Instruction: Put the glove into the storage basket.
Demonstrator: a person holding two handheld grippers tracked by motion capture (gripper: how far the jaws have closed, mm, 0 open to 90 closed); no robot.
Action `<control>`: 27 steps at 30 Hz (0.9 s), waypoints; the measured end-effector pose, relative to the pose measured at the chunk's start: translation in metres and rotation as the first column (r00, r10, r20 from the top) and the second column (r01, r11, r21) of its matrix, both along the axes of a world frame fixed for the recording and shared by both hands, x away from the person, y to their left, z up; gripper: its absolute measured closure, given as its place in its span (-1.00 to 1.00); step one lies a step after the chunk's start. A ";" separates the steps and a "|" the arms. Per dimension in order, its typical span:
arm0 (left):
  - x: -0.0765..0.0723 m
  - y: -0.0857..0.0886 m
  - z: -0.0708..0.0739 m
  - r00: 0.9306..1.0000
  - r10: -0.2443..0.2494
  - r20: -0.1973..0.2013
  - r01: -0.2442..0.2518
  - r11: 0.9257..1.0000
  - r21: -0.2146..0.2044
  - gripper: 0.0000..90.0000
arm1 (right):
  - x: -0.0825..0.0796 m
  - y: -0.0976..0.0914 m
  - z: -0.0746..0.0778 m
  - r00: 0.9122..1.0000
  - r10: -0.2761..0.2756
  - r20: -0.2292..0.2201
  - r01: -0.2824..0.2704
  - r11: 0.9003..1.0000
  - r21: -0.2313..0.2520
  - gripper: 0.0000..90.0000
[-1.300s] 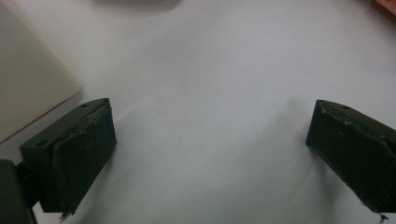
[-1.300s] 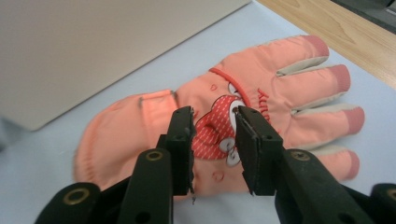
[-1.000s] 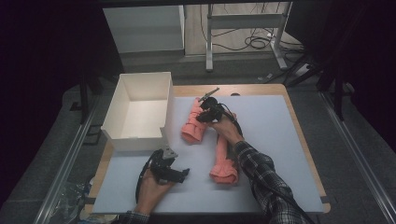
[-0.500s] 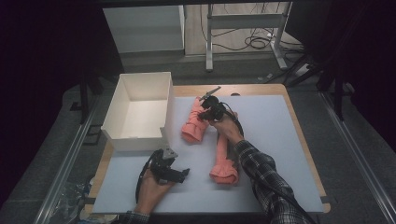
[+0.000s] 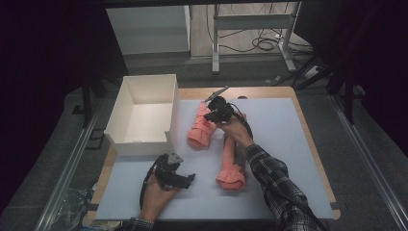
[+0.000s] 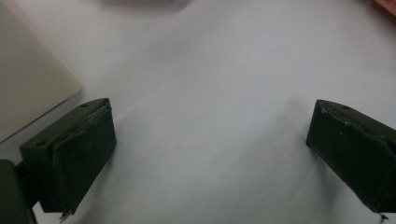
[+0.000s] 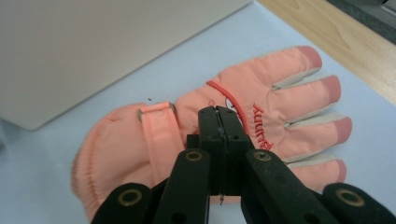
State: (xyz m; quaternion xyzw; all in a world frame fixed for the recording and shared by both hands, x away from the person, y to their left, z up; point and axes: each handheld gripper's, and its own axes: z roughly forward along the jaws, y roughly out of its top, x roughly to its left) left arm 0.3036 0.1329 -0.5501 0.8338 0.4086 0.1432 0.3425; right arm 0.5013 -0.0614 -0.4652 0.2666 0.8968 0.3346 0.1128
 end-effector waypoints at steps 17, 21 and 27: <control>0.000 0.000 0.000 1.000 0.000 0.001 0.000 1.000 -0.003 -0.97 | 0.032 0.012 -0.041 0.995 -0.024 -0.101 0.020 0.999 -0.043 0.45; 0.000 0.000 0.000 1.000 0.000 0.001 0.000 1.000 -0.002 -0.97 | 0.031 0.012 -0.040 0.994 -0.025 -0.108 0.020 0.999 -0.049 0.71; 0.000 0.000 0.000 1.000 0.001 0.000 -0.001 1.000 -0.003 -0.97 | 0.024 0.010 -0.030 0.997 -0.034 -0.076 0.030 0.998 -0.053 0.92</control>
